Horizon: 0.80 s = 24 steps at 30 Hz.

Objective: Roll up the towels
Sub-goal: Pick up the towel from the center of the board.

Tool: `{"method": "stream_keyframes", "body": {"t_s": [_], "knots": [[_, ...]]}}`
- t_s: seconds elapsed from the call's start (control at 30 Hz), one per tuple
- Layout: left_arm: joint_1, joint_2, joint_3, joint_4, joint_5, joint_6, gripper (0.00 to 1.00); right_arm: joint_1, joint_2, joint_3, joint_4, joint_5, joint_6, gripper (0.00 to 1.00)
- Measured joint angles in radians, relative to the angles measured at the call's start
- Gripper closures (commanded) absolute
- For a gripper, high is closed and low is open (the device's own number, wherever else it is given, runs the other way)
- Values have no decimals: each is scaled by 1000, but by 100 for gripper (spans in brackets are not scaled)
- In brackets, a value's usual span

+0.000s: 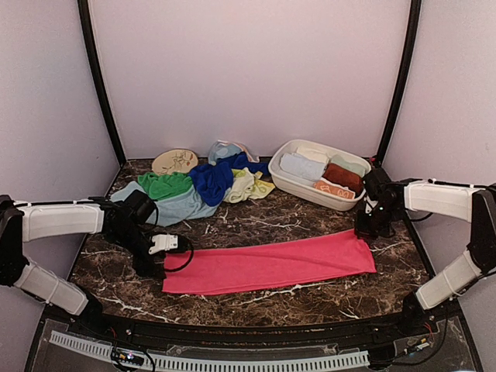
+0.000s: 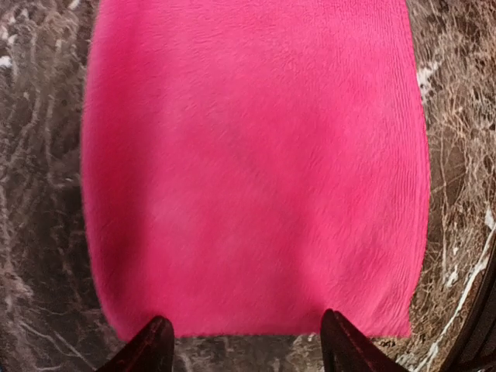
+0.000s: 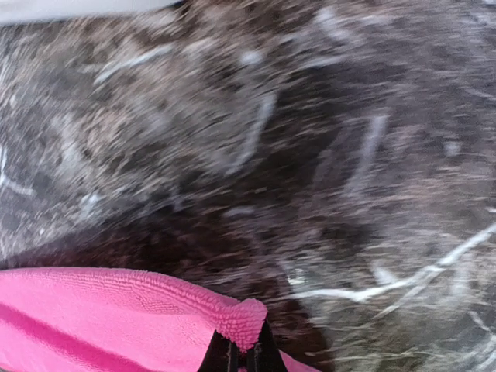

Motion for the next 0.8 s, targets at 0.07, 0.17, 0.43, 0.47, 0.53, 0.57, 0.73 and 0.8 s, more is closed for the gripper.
{"method": "stream_keyframes", "body": {"t_s": [0.07, 0.17, 0.43, 0.47, 0.53, 0.57, 0.73, 0.8], "knots": [[0, -21, 31, -4, -7, -14, 21, -29, -6, 21, -32, 35, -11, 100], [12, -91, 74, -5, -34, -33, 13, -61, -7, 70, -77, 89, -29, 100], [156, -244, 127, 30, -31, -75, 4, -119, -13, 171, -130, 127, -53, 100], [163, -242, 127, 29, -30, -73, 7, -118, -14, 177, -130, 108, -53, 100], [163, -229, 122, 26, -27, -68, 12, -105, -16, 184, -131, 69, -45, 100], [163, -222, 119, 26, -26, -66, 12, -87, -18, 189, -134, 45, -38, 100], [185, -192, 103, 26, -11, -66, 15, 64, -36, 229, -124, -100, 19, 100], [199, -178, 103, 26, -9, -67, 16, 127, -48, 232, -112, -150, 49, 100]]}}
